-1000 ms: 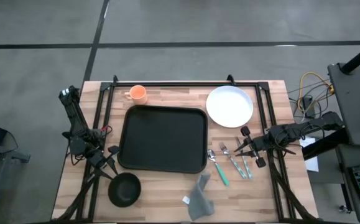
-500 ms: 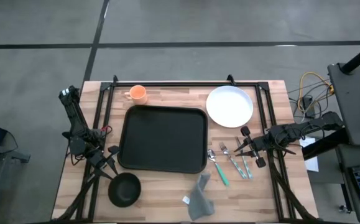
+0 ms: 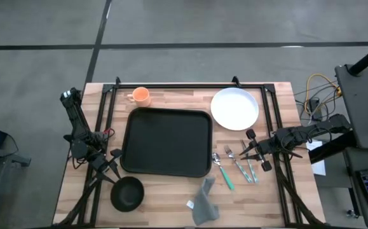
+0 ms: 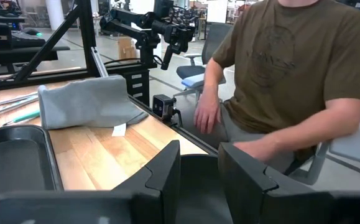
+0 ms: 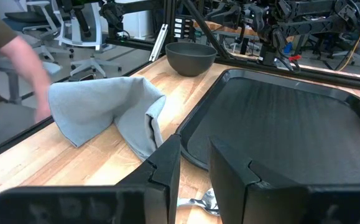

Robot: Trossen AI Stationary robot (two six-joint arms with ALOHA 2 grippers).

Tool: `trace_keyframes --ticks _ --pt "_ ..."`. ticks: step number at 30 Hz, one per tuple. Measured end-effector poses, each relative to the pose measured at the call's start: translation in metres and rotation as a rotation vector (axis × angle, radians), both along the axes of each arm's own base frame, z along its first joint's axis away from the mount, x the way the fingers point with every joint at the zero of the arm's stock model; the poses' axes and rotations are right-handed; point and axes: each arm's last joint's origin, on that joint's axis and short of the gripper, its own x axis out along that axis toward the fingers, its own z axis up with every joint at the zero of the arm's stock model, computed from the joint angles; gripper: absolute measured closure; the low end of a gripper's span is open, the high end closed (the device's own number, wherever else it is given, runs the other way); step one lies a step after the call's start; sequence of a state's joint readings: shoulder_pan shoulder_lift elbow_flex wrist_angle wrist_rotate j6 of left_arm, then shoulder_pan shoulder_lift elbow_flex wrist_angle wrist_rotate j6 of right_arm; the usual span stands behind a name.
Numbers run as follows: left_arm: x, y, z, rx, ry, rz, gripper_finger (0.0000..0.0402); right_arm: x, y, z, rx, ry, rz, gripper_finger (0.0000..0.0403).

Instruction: Set up tray

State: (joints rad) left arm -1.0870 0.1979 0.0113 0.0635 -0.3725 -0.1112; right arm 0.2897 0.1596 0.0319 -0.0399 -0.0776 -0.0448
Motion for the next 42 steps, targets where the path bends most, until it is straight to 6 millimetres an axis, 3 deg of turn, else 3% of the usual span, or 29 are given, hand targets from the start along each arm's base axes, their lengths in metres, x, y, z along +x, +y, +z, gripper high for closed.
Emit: trace_keyframes --ticks 29,34,42 --pt "0.0 0.0 0.0001 -0.002 0.001 0.0 0.0311 0.0 0.0 0.0001 0.0 0.0 0.0 0.0335" --pt "0.0002 -0.0004 0.0049 -0.147 0.061 0.013 0.0311 0.0 0.0 0.0001 0.0 0.0 0.0 0.0335" --pt "0.0002 -0.0004 0.0043 -0.149 0.071 0.014 0.0311 0.0 0.0 0.0 0.0 0.0 0.0 0.0335"
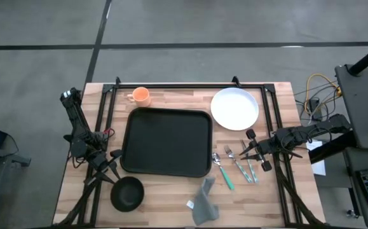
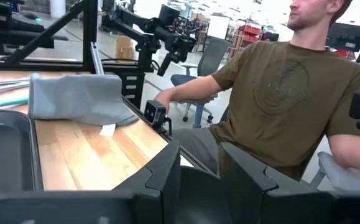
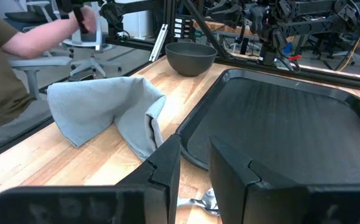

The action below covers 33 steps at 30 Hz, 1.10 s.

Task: Set up tray
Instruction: Put the orange cup on the top left of the black serving tray

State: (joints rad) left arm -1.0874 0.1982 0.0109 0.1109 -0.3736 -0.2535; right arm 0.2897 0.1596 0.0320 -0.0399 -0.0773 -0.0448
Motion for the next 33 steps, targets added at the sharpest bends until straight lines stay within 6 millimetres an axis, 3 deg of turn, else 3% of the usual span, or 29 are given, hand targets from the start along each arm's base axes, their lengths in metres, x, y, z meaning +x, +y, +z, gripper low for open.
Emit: trace_keyframes --ticks 7,11,21,33 --pt "0.001 0.001 0.001 0.06 -0.061 0.04 0.0311 0.0 0.0 0.0 0.0 0.0 0.0 0.0335" --pt "0.003 0.004 0.007 0.077 -0.146 0.155 0.0311 0.0 0.0 0.0 0.0 0.0 0.0 0.0335" --pt "0.003 0.011 0.038 0.03 -0.404 0.336 0.0311 0.0 0.0 0.0 0.0 0.0 0.0 0.0335" --pt "0.005 0.018 0.048 0.225 -0.605 0.445 0.0311 0.0 0.0 0.0 0.0 0.0 0.0 0.0335"
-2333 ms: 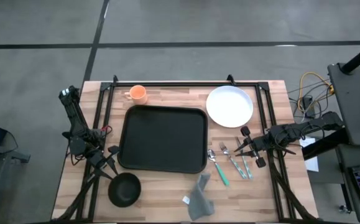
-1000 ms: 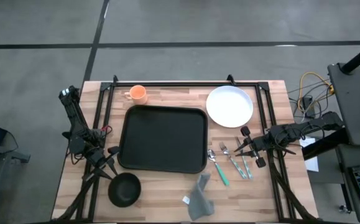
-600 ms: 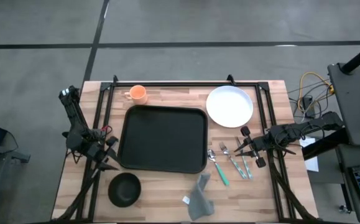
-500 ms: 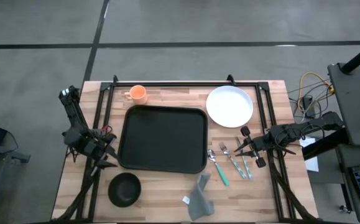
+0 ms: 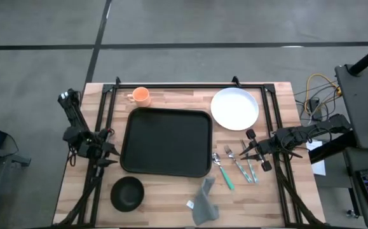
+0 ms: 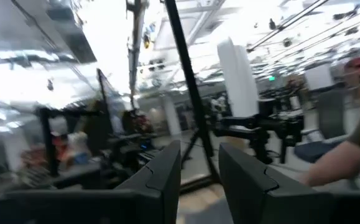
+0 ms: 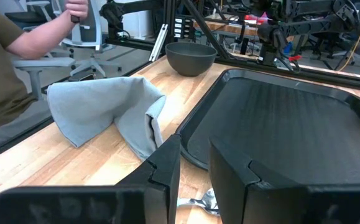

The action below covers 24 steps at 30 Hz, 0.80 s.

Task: Set up tray
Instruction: Put the orange cup on the top left of the black serving tray

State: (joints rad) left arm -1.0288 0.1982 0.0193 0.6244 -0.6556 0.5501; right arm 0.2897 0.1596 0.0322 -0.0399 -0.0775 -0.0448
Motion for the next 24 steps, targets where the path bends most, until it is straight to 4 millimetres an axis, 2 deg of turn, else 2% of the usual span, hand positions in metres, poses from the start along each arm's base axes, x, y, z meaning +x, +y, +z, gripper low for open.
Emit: trace_keyframes --ticks 3,6,12,18,24 --pt "0.001 0.004 0.005 0.033 -0.056 0.064 0.0311 0.0 0.0 0.0 0.0 0.0 0.0 0.0335" --pt "0.0 0.011 0.017 -0.097 -0.108 0.089 0.0311 0.0 0.0 0.0 0.0 0.0 0.0 0.0335" --pt "0.004 0.015 0.016 -0.113 -0.103 0.15 0.0311 0.0 0.0 0.0 0.0 0.0 0.0 0.0335" --pt "0.018 0.007 0.011 -0.008 -0.031 0.203 0.0311 0.0 0.0 0.0 0.0 0.0 0.0 0.0335" --pt "0.039 -0.005 0.034 0.044 0.033 0.294 0.0311 0.0 0.0 0.0 0.0 0.0 0.0 0.0335"
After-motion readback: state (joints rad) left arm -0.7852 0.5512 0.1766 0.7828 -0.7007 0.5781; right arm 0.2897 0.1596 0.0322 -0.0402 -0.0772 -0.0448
